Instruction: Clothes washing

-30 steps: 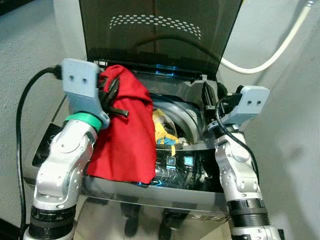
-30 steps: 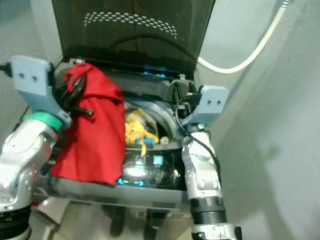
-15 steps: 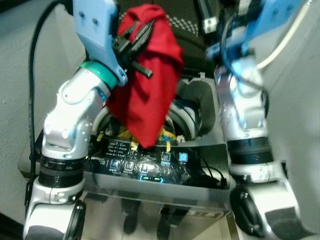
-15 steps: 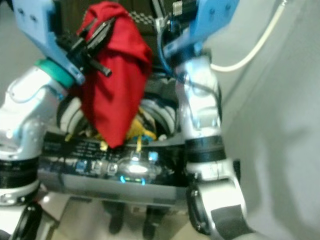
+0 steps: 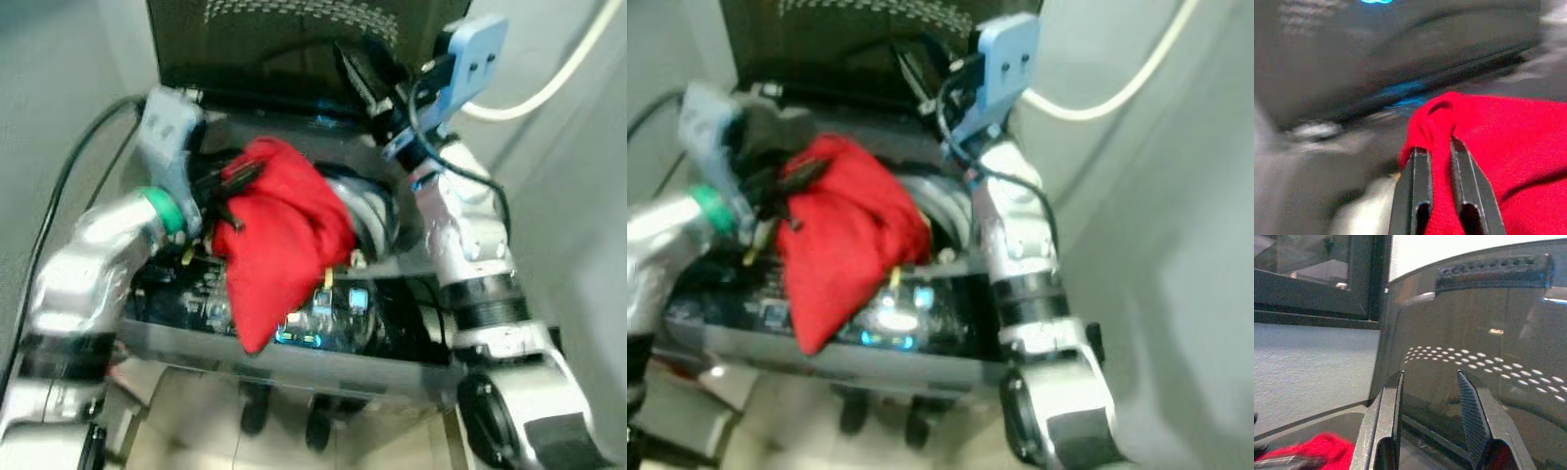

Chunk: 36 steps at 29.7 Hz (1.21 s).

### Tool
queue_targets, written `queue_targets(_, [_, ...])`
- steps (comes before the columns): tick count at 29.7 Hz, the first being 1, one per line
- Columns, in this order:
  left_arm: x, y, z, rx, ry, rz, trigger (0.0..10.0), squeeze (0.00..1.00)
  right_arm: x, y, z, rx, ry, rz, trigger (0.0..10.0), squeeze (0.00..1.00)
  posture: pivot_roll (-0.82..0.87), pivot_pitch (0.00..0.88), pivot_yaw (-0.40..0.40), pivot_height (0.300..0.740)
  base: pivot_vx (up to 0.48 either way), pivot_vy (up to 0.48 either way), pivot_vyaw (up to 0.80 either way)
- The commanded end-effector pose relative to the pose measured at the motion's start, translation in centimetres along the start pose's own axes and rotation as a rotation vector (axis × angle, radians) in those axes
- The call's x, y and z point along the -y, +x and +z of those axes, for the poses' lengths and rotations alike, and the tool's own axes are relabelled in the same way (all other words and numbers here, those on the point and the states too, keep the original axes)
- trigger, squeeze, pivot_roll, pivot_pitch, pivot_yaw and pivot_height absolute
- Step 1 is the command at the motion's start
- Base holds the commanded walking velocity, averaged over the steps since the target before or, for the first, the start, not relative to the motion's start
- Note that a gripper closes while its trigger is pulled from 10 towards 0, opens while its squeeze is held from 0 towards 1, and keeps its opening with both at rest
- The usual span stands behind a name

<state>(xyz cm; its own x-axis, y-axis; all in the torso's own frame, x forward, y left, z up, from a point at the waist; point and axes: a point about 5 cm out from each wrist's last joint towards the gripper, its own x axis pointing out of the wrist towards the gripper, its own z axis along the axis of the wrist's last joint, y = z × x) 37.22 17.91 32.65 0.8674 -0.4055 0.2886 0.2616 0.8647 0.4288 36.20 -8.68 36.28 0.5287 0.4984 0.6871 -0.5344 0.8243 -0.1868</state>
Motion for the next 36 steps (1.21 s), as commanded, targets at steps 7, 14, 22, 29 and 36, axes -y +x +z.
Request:
queue_targets(7, [-3.4,1.4,4.4,0.163,0.287,0.218,10.0,0.0,2.5,-1.3,3.1,0.126,-0.056,-0.097,10.0,0.0,0.09,0.217,-0.027,0.715,0.0,0.0,0.0])
queue_targets(14, [-1.0,3.6,3.9,0.123,0.05,-0.108,10.0,0.0,3.4,-3.6,4.1,0.134,-0.128,-0.141,10.0,0.0,0.06,0.223,0.001,0.715,0.0,0.0,0.0])
queue_targets(22, [1.4,1.7,2.3,0.026,-0.043,-0.327,10.0,0.87,2.3,-4.6,3.4,0.037,-0.131,-0.015,10.0,0.0,0.08,0.218,0.006,0.715,0.0,0.0,0.0])
queue_targets(29, [0.3,-0.5,1.4,-0.018,-0.05,-0.339,10.0,1.0,-0.5,-5.6,1.1,-0.117,-0.091,0.236,10.0,0.0,0.1,0.217,-0.009,0.715,0.0,0.0,0.0])
queue_targets(36, [-0.5,-1.1,1.5,-0.006,-0.069,-0.333,10.0,1.0,-1.0,-5.3,0.8,-0.128,-0.071,0.257,10.0,0.0,0.12,0.223,-0.022,0.715,0.0,0.0,0.0])
